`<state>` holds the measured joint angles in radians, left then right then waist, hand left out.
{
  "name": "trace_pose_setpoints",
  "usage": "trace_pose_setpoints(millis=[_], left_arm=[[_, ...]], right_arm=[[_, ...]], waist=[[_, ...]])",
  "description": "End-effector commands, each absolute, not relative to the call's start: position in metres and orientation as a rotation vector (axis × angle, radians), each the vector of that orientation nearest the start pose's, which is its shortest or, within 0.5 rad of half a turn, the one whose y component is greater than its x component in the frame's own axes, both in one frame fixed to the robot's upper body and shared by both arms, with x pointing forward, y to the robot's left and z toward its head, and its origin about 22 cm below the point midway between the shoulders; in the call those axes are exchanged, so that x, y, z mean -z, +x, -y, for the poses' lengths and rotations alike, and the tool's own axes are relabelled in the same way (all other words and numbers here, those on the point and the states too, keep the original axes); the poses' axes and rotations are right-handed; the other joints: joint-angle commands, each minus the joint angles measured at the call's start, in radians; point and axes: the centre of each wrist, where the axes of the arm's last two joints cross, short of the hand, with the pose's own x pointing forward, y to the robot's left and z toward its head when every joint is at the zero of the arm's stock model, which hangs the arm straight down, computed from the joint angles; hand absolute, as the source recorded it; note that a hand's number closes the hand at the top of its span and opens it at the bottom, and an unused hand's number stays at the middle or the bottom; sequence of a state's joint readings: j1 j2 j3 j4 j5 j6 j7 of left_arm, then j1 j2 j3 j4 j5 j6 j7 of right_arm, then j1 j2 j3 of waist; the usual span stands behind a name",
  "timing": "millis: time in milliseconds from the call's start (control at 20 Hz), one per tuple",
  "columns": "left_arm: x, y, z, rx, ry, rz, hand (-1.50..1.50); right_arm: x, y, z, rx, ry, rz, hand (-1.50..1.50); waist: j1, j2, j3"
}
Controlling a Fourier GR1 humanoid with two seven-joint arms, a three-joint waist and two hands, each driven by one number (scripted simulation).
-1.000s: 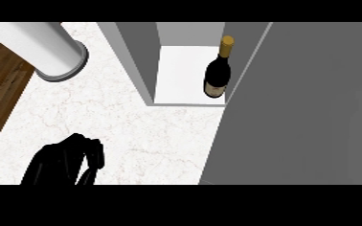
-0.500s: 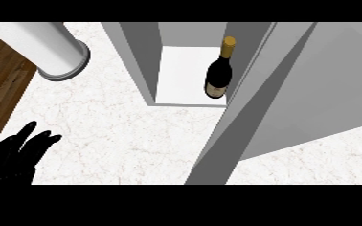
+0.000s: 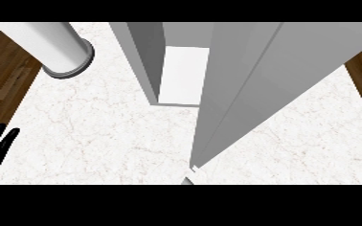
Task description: Pick up the wine, place it into the cabinet and close the cabinet
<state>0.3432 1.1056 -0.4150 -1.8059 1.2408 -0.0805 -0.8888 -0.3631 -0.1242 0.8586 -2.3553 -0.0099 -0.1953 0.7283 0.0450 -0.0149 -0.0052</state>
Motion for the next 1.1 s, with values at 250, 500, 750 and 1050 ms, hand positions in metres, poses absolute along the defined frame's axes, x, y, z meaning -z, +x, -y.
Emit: trace_pose_setpoints(millis=[250,500,750,1050], left_arm=[[-0.062,0.137,-0.399,-0.174,-0.408,1.873,-1.5],[-0.063,0.137,-0.419,-0.19,-0.403,1.885,-1.5],[-0.071,0.129,-0.431,-0.16,-0.405,1.882,-1.5],[-0.068,0.116,-0.454,-0.16,-0.406,1.879,-1.5]], right_arm=[[-0.204,0.134,0.034,-0.621,0.637,1.859,1.5],[-0.228,0.171,0.028,-0.533,0.576,1.888,1.5],[-0.241,0.221,-0.003,-0.529,0.474,1.884,1.5],[-0.24,0.281,-0.005,-0.556,0.514,1.836,1.5]], waist=[[0.018,0.006,-0.002],[0.015,0.019,-0.001],[0.032,0.018,0.003],[0.024,0.023,0.004]])
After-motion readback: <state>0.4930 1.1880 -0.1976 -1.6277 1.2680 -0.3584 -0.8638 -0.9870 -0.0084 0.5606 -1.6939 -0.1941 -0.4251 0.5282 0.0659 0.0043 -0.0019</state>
